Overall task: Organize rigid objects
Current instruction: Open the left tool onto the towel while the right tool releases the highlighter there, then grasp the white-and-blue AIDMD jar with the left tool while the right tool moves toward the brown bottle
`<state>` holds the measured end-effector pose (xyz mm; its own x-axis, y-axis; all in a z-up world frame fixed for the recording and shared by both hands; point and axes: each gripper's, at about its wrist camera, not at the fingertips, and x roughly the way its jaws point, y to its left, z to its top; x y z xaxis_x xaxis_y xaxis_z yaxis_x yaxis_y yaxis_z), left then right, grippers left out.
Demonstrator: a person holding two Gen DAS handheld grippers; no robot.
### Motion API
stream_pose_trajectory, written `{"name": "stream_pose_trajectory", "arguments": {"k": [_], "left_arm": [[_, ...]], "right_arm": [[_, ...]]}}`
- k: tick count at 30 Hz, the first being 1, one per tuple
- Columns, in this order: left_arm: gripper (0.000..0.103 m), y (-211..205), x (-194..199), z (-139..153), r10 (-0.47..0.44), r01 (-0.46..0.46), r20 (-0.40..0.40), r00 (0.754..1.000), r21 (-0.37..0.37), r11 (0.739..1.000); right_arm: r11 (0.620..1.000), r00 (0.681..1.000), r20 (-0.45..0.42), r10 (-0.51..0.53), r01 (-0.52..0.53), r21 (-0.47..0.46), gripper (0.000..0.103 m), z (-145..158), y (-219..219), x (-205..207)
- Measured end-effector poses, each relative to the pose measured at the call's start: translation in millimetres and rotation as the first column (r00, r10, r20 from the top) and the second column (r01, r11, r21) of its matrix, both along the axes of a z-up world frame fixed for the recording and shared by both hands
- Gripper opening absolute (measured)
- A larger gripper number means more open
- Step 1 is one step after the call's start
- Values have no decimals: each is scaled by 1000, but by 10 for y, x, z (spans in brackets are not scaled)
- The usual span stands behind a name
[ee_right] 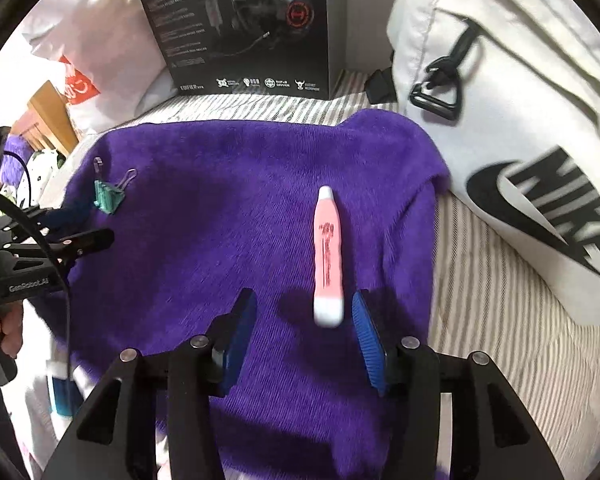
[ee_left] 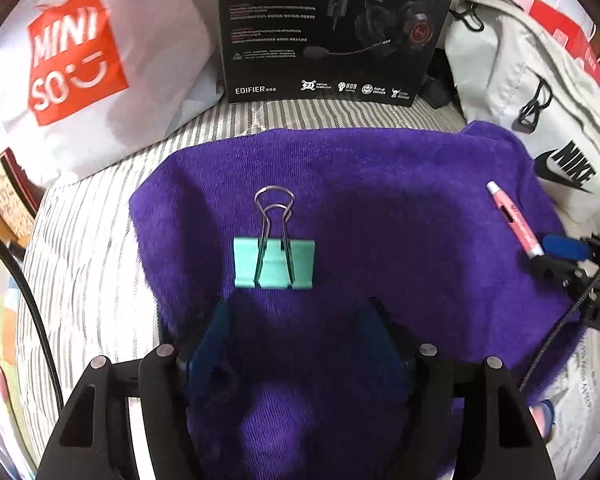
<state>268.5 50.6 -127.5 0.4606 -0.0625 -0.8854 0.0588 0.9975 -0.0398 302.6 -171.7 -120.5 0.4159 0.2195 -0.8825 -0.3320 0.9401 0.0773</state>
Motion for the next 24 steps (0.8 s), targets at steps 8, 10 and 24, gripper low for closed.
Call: {"name": "stream_pose_trajectory", "arguments": {"k": [8, 10, 24], "left_arm": [[67, -30, -499, 331, 11, -12, 58, 998, 23, 1000], [67, -48, -659, 401, 8, -10, 64, 998, 21, 1000], [67, -332, -1558, 178, 62, -65, -43, 997, -71, 995]], "right_arm": [[998, 998, 19, -52, 51, 21, 55, 254, -195, -561], [998, 998, 24, -61, 60, 35, 55, 301, -258, -721], [984, 991, 39, -125, 119, 130, 55, 475, -625, -1773]]}}
